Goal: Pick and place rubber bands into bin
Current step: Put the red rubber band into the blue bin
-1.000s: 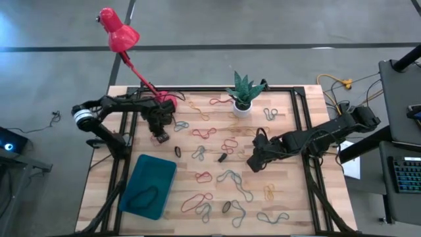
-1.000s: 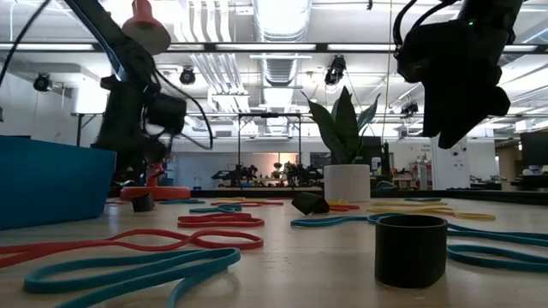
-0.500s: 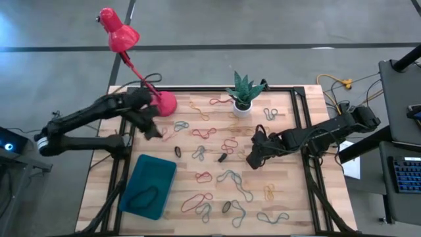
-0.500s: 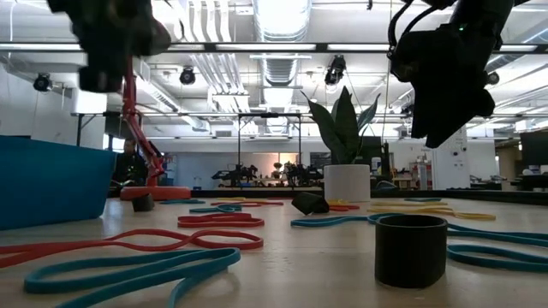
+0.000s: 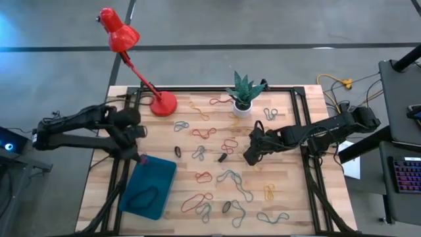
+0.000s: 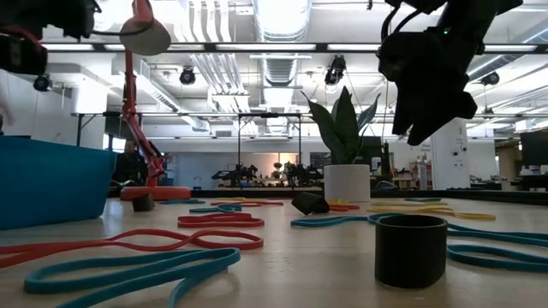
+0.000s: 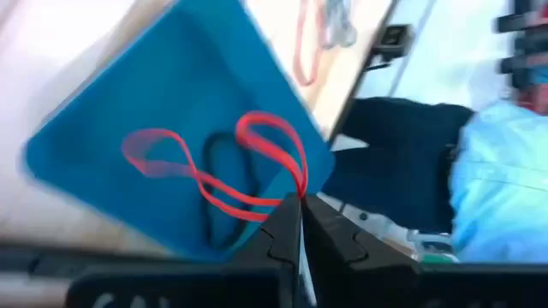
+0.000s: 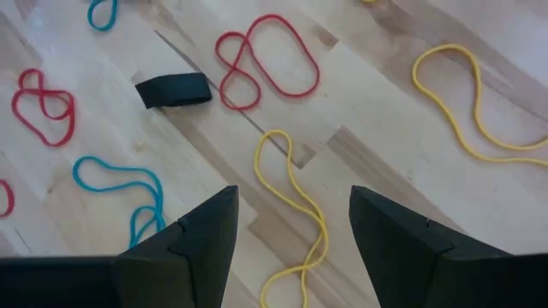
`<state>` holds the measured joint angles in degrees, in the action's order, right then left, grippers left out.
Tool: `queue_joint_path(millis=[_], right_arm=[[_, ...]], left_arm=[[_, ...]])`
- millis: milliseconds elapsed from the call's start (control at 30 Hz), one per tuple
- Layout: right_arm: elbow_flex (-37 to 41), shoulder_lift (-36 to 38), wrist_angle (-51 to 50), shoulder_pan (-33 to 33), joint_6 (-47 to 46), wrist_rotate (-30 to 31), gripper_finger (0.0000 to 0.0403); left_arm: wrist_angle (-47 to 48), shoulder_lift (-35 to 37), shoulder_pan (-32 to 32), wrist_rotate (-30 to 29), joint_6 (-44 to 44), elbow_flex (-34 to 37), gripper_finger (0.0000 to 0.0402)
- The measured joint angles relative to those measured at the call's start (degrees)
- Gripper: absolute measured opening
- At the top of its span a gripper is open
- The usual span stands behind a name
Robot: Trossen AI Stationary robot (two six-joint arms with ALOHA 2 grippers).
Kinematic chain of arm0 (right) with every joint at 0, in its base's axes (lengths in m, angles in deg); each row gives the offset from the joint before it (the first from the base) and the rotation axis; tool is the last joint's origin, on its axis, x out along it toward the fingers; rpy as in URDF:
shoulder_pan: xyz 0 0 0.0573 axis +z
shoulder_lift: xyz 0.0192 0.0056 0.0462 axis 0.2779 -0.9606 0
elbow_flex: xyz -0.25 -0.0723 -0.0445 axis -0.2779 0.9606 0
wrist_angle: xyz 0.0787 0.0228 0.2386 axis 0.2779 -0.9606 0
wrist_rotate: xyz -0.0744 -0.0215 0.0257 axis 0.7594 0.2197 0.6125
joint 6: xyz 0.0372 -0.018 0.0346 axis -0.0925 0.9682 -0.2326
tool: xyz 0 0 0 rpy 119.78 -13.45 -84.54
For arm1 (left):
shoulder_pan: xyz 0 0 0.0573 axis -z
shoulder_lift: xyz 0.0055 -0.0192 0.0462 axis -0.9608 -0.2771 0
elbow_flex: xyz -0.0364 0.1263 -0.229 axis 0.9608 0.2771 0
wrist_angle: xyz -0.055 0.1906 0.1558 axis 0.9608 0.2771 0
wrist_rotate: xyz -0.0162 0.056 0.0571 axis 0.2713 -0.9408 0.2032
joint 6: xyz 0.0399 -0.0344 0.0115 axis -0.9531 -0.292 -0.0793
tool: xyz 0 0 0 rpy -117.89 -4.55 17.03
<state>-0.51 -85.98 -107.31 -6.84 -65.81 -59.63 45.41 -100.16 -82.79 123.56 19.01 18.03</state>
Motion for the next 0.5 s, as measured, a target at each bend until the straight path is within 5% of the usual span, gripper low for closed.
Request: queue_joint_path(millis=[167,500], right_arm=[[0.00,0.00,0.00,0.00,-0.12,-0.02,0.0209],[0.00,0.00,-0.02,0.02,0.10,0.00,0.0209]], left_arm=[[-14.19,0.30,6.76,-2.90,2.03,4.41,0.0000],[-16.87,-6.90,22.97,-25.73,2.11,9.13,0.0000]])
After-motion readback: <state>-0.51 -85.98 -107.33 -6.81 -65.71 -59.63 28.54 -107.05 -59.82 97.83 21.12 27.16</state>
